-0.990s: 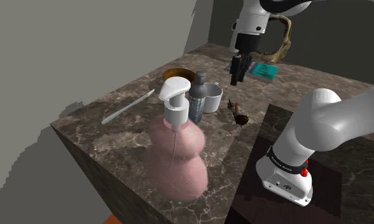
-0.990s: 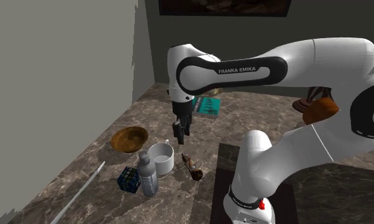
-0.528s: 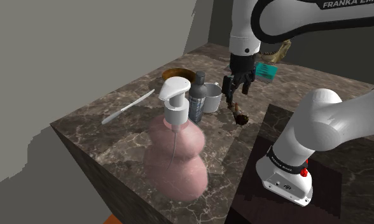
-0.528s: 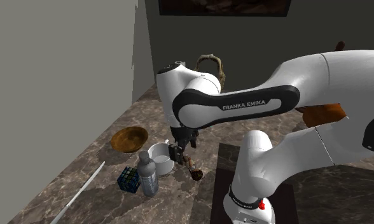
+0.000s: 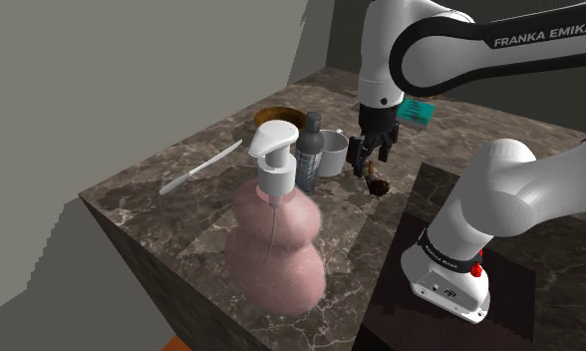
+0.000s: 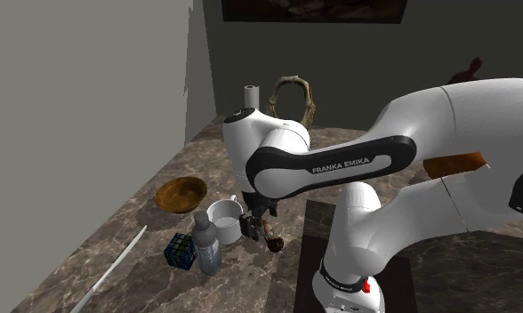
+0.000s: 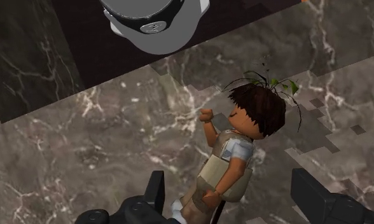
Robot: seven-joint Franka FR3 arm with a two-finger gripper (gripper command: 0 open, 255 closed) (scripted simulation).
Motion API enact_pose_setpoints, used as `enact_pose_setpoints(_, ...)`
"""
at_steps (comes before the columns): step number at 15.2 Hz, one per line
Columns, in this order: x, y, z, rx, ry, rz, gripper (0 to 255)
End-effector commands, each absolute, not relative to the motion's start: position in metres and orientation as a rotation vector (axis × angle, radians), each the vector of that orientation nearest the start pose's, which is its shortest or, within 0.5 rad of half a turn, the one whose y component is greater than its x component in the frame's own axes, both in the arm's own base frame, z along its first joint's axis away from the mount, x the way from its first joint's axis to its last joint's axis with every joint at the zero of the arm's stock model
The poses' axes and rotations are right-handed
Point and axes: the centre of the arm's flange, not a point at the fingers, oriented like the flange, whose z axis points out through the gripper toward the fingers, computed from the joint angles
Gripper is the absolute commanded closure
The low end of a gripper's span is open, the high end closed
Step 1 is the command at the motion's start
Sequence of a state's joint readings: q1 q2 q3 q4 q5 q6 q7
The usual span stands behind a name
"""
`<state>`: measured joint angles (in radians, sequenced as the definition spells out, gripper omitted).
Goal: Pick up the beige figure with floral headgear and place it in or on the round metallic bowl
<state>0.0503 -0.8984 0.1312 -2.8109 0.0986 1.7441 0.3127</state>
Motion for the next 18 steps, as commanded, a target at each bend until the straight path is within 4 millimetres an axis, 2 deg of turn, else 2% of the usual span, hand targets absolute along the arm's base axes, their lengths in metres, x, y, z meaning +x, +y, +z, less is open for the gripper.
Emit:
enact_pose_setpoints(1, 0.258, 0.053, 0.420, -3.157, 0.340, 0.262, 0)
enact_pose_setpoints(6, 0.258, 0.053, 0.420, -3.157, 0.340, 0.262, 0)
enact_pose_setpoints(7, 0.258, 0.053, 0.420, -3.157, 0.340, 0.262, 255)
enact_pose_setpoints(16, 0.258, 0.053, 0.420, -3.157, 0.340, 0.262, 255)
enact_pose_setpoints(18, 0.258, 0.053, 0.430, -3.157, 0.340, 0.262, 255)
